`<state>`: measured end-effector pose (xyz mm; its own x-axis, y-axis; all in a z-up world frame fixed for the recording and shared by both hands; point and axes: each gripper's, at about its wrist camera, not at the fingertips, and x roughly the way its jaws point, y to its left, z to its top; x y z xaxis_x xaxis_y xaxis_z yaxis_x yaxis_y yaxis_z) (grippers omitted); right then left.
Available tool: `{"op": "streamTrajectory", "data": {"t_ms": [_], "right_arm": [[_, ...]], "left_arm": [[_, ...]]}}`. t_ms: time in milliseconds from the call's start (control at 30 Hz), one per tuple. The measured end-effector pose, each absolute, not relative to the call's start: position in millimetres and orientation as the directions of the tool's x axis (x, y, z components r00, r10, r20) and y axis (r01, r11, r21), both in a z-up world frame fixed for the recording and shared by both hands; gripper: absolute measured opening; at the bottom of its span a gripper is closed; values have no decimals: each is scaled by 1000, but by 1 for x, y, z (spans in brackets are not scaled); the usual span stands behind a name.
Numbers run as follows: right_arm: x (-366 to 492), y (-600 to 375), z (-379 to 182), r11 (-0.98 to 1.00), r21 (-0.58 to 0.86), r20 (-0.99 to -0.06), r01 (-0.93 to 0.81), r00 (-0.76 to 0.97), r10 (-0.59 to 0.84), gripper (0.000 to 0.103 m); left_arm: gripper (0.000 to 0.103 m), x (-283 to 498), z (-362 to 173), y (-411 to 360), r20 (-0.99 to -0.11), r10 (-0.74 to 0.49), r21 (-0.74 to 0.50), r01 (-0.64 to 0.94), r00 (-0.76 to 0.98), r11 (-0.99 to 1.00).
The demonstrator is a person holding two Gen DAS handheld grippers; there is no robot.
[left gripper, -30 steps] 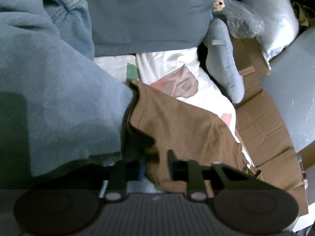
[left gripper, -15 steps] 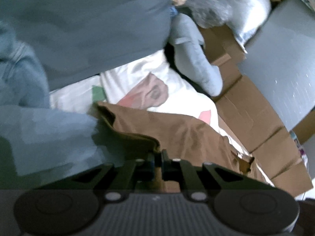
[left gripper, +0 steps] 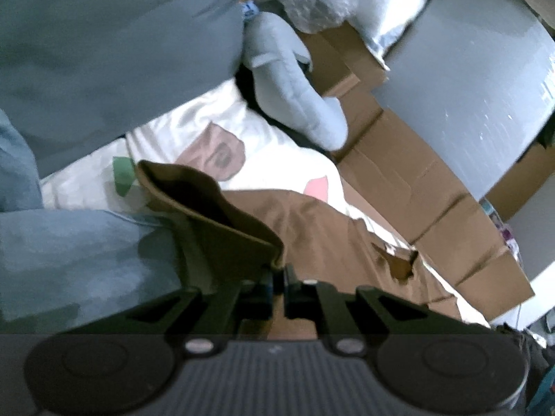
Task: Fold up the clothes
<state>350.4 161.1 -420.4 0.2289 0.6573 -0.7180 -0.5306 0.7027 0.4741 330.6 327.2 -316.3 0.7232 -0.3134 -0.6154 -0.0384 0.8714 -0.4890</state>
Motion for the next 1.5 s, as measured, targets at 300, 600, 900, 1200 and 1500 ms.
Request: {"op": "streamTrajectory", "data": {"t_ms": [300,600,900,1200,1500], "right_arm": [[356,171,-430,704,450,-727,-549,233,646,3],[358,169,-438,695,471,-705,-543,243,667,5],[357,155,-428,668,489,-706,-561,195,681,55],[356,125,-410,728,395,-755,-561,253,605,69],[363,132,-369,720,303,-742,-624,320,589,69]], "left_arm": [[5,332,-316,307,-615,-405,-506,56,677,861],[5,334,-329,288,-629,-493,-565,82,601,821],[41,313,-330,297,-646,-503,-560,92,574,824],[40,311,-350,306,-760,-332,-372,45,558,927],[33,319,-368,287,-815,-275,-260,102,511,960]]}}
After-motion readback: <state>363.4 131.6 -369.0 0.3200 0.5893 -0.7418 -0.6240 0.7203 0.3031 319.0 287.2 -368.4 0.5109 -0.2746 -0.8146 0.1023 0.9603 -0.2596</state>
